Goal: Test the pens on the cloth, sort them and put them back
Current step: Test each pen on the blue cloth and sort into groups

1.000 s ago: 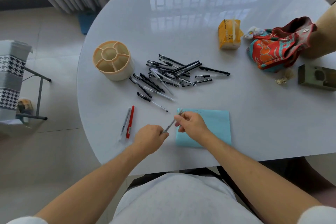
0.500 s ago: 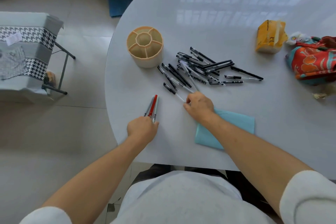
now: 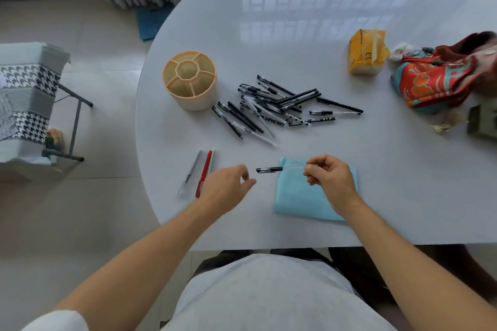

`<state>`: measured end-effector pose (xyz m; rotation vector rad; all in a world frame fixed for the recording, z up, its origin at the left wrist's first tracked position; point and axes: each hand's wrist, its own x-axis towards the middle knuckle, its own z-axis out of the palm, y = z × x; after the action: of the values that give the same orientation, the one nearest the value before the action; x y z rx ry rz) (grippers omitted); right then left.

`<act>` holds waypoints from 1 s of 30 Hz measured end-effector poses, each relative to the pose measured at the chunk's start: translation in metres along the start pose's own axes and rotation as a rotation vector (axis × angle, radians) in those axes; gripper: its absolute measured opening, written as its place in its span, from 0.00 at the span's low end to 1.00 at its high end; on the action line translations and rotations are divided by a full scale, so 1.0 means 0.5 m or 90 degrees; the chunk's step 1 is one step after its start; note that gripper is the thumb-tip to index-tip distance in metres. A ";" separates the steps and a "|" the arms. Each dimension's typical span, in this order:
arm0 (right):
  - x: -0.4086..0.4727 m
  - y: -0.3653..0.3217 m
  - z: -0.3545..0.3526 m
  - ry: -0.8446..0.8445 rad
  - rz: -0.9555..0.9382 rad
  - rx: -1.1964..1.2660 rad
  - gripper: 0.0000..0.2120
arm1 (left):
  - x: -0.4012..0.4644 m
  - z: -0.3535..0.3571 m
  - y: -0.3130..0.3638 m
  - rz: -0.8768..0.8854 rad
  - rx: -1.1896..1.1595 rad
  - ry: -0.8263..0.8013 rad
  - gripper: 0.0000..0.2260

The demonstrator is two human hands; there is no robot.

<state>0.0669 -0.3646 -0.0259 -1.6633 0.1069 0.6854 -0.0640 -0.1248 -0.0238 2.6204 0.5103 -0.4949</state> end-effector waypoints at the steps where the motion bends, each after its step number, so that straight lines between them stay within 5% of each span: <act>1: -0.010 -0.001 -0.011 -0.007 0.003 0.020 0.06 | 0.005 -0.003 0.030 0.055 -0.056 -0.013 0.13; 8: -0.050 0.000 -0.055 0.001 0.045 0.205 0.04 | 0.031 0.008 0.163 0.181 -0.091 -0.161 0.11; 13: -0.078 0.036 -0.043 -0.113 0.061 0.073 0.07 | 0.024 0.021 0.199 0.257 -0.129 -0.202 0.10; 18: -0.083 0.048 -0.045 -0.053 0.070 0.089 0.09 | 0.021 0.031 0.210 0.237 -0.117 -0.245 0.10; 24: -0.045 0.062 -0.115 0.204 0.116 0.168 0.07 | 0.036 0.047 0.148 0.088 -0.051 -0.242 0.12; 30: -0.012 0.072 -0.167 0.148 0.056 0.006 0.03 | 0.044 0.059 0.123 0.242 -0.004 -0.108 0.11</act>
<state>0.0772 -0.4516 -0.0497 -1.7321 0.3514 0.5537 -0.0265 -0.1845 -0.0373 2.5518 -0.0415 -0.5784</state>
